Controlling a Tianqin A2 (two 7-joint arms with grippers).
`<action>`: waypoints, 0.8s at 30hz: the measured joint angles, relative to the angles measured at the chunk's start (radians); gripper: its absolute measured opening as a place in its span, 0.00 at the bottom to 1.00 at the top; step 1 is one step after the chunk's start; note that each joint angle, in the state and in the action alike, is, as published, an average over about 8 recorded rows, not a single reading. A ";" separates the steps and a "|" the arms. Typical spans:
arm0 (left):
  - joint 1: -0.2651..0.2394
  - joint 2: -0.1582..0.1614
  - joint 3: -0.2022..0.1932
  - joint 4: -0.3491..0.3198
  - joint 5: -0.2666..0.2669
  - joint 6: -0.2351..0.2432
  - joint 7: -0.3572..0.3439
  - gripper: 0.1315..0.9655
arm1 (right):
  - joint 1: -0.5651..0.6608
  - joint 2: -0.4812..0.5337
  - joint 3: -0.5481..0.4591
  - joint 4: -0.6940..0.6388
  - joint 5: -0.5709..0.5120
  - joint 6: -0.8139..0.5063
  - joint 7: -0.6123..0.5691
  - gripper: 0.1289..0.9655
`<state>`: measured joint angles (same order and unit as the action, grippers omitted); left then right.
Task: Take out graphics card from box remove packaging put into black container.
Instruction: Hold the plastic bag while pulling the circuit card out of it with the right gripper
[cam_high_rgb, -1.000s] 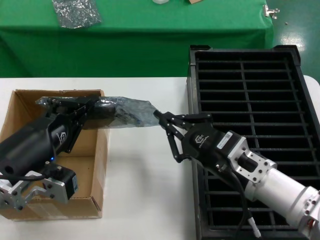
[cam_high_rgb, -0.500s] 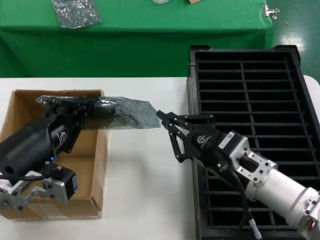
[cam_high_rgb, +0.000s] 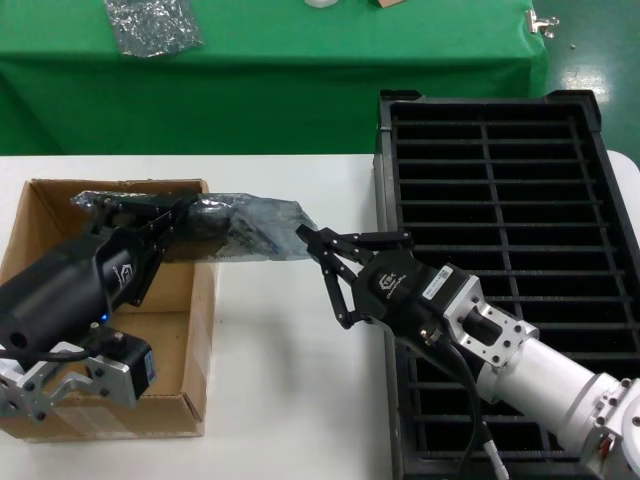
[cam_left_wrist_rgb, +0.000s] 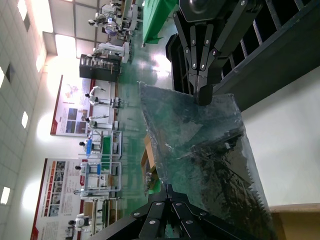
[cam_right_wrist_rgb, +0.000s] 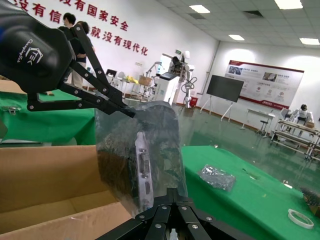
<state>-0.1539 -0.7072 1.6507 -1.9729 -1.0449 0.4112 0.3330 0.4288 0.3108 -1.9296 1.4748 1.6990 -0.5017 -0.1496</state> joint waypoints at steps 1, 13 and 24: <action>0.000 0.000 0.000 0.000 0.000 0.000 0.000 0.01 | 0.000 0.000 0.000 -0.001 0.000 0.000 0.000 0.01; 0.000 0.000 0.000 0.000 0.000 0.000 0.000 0.01 | 0.001 0.021 0.014 -0.001 -0.007 0.015 0.012 0.01; 0.000 0.000 0.000 0.000 0.000 0.000 0.000 0.01 | 0.014 0.006 0.016 -0.029 0.003 0.010 -0.009 0.01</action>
<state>-0.1539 -0.7072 1.6507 -1.9729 -1.0449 0.4112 0.3330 0.4424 0.3171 -1.9134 1.4454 1.7018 -0.4919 -0.1585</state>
